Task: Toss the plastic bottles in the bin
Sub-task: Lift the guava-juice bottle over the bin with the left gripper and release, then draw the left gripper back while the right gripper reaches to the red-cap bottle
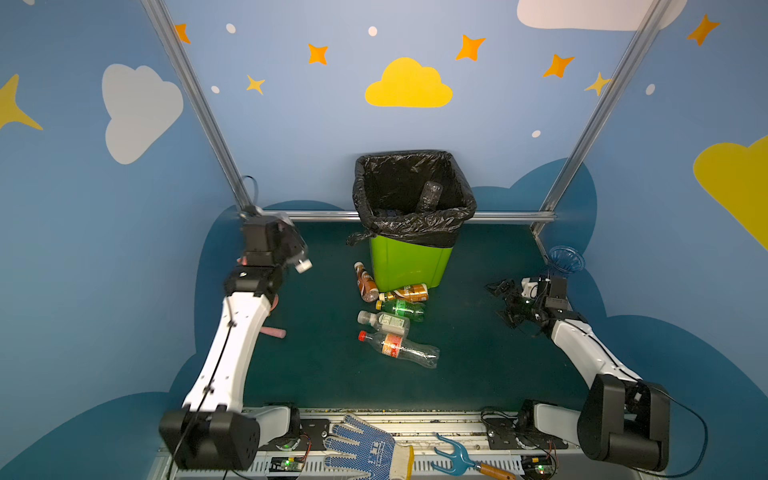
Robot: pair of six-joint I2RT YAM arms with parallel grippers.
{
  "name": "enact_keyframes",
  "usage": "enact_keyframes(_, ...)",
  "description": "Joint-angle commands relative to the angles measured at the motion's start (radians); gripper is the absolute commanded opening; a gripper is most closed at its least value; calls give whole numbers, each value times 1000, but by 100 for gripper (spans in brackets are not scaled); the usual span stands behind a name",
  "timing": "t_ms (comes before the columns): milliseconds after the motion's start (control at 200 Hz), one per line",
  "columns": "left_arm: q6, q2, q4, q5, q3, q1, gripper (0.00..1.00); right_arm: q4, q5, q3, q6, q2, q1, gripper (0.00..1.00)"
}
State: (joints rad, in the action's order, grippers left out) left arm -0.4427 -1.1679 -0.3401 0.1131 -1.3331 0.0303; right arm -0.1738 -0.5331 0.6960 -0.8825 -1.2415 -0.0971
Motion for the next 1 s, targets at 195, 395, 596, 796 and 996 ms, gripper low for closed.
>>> enact_keyframes(195,-61,19,426,-129,-210,33,45,33,-18,22,-3,-5,-16,95)
enact_keyframes(395,178,-513,-13,-173,-828,-351,56,30,-32,20,-8,2,-17,95)
enact_keyframes(596,194,-836,-312,-196,-1448,-441,100,-30,-7,24,16,65,-32,95)
enact_keyframes(796,301,-559,-56,-124,-1053,-458,100,10,21,-19,0,91,-38,95)
enact_keyframes(996,274,-136,425,99,-171,-414,100,59,-63,-11,0,22,-34,95)
